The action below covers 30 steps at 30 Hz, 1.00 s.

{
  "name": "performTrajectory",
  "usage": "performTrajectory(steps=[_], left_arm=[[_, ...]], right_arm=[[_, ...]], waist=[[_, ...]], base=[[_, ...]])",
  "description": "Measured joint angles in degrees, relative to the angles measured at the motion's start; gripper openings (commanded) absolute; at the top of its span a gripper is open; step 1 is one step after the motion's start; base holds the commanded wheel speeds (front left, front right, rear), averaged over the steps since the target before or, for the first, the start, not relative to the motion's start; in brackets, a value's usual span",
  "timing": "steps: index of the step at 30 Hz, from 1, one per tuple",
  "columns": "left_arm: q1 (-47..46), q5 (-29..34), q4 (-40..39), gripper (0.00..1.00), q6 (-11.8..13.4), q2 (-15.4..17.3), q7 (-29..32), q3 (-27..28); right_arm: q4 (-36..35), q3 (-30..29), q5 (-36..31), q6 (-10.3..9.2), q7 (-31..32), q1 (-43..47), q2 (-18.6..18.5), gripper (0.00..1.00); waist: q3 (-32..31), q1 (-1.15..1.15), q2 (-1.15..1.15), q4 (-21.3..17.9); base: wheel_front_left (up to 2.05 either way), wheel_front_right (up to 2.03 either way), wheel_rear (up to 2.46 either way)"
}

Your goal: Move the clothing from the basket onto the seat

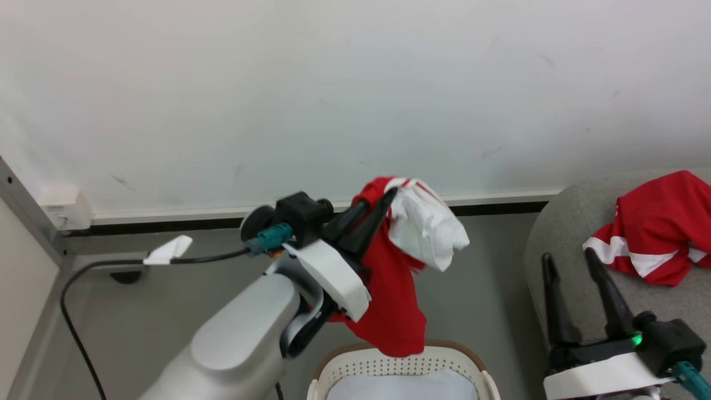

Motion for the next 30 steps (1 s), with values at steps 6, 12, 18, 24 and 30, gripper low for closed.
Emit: performTrajectory(steps=[6,12,18,24,30], left_arm=[[-1.93,-0.57,-5.27,0.00,1.99,2.14,1.57,2.63],[-2.58,-1.67,-7.57,0.00,3.55,3.79,3.41,3.72],[-1.48,-2.11,-9.40,0.00,4.48,4.55,3.66,4.02],[-0.13,-2.77,-11.00,0.00,5.24,4.49,3.92,3.72],[0.75,-3.25,-13.01,0.00,6.00,3.65,4.47,3.15]], right_arm=[[0.96,5.80,1.29,0.00,0.00,-0.01,0.03,1.00],[1.63,9.92,2.64,-0.01,0.00,-0.03,0.04,1.00],[2.27,12.66,2.79,0.00,0.00,-0.13,0.02,1.00],[3.42,16.15,1.57,-0.01,-0.01,-1.12,0.03,1.00],[7.32,23.43,0.93,-0.01,0.00,-4.30,0.09,1.00]], waist=[[-1.34,0.00,0.00,1.27],[-1.87,0.01,0.00,1.74],[-1.95,0.01,0.00,1.64],[-1.77,0.01,0.00,1.56],[-1.66,0.01,0.00,1.45]], base=[[0.00,0.00,0.00],[0.00,0.00,0.00],[0.00,0.00,0.00],[0.00,0.00,0.00],[0.00,0.00,0.00]])
